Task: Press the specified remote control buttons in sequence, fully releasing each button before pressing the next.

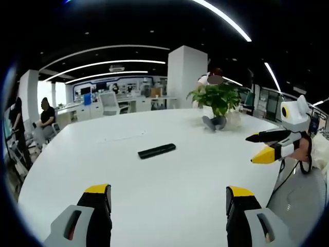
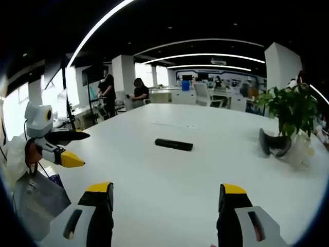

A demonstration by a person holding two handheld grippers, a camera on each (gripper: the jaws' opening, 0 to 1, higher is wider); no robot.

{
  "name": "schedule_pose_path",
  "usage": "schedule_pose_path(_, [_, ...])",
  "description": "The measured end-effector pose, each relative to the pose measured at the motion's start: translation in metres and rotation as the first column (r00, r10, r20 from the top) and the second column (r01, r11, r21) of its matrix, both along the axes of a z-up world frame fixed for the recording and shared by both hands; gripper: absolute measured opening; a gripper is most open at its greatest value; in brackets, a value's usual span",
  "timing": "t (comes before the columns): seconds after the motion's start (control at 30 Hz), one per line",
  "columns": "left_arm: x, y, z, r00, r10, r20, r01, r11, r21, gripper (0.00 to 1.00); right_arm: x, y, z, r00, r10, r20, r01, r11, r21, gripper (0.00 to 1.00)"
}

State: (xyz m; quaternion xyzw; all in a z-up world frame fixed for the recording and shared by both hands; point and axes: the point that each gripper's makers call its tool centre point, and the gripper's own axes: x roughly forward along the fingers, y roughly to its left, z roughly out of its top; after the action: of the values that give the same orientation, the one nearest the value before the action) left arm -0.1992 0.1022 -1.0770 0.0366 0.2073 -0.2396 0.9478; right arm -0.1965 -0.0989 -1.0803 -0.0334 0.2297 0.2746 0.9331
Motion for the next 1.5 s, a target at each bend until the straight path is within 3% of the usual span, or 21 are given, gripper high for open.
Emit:
schedule_pose_path(0.43, [0.014,0.001,0.005,1.000,-0.020,0.014,0.020,0.999,0.031,0.95,0.000,-0.002,-0.002,1.000,-0.001,-0.006,0.001,1.000,-0.003,0.83])
schedule_pose_path(1.07, [0.063,-0.011,0.034,0.991,-0.110,0.070,0.103,0.990,0.092,0.95,-0.001,-0.003,-0.005,1.000,-0.006,-0.013,0.006,1.000,0.002,0.83])
schedule_pose_path(1.3, [0.083,-0.018,0.037,0.986,-0.156,0.066,0.147,0.982,0.119,0.95,0.000,-0.005,-0.006,1.000,-0.016,-0.019,0.016,1.000,0.007,0.83])
schedule_pose_path(1.5, [0.101,-0.022,0.028,0.980,-0.199,0.025,0.193,0.971,0.143,0.91,0.001,-0.006,-0.009,0.999,-0.021,-0.030,0.021,1.000,0.012,0.83])
